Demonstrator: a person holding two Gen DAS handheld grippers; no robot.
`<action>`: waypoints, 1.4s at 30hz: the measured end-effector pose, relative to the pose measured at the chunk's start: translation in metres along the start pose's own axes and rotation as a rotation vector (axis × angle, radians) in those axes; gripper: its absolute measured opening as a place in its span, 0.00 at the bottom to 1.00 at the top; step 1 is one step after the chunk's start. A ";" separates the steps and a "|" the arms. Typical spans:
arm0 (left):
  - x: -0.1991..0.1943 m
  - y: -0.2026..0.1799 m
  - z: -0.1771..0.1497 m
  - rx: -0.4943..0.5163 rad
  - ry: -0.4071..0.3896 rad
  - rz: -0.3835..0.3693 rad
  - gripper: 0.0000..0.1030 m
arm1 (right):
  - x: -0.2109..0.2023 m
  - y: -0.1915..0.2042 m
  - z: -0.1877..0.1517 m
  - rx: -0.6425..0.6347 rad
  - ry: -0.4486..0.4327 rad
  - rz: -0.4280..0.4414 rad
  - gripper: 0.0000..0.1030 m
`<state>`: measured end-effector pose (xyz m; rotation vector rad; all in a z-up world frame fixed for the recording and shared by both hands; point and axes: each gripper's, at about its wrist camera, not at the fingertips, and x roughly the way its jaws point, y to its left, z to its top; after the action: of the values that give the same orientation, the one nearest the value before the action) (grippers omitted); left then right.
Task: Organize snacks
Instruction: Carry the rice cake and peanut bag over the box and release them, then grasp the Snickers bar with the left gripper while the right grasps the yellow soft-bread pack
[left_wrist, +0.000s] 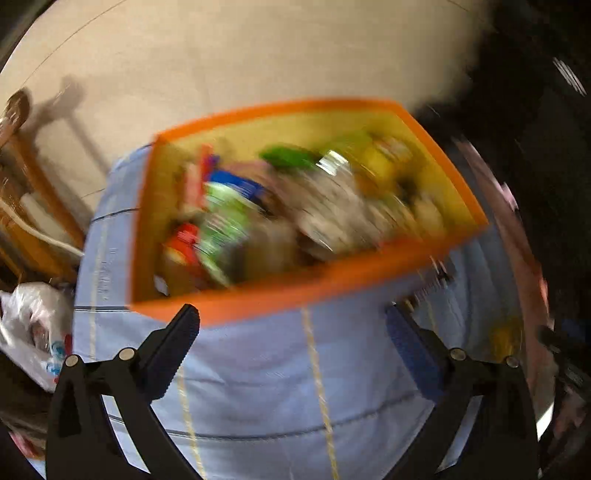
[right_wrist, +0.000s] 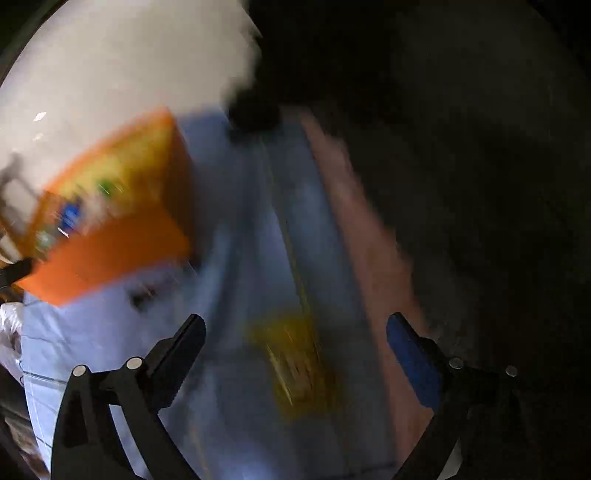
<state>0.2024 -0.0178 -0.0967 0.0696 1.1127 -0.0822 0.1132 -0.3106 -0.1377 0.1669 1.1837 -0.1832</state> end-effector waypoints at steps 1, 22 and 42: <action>0.002 -0.015 -0.010 0.057 -0.003 -0.018 0.96 | 0.009 0.000 -0.004 -0.002 0.004 0.010 0.96; 0.120 -0.177 -0.016 0.565 0.057 -0.205 0.96 | -0.041 -0.023 -0.027 0.128 -0.056 0.126 0.36; 0.090 -0.119 -0.078 0.221 0.156 -0.325 0.16 | -0.078 0.072 -0.017 -0.144 0.020 0.429 0.36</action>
<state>0.1602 -0.1313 -0.2141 0.0934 1.2605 -0.4974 0.0857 -0.2325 -0.0688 0.2914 1.1499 0.2807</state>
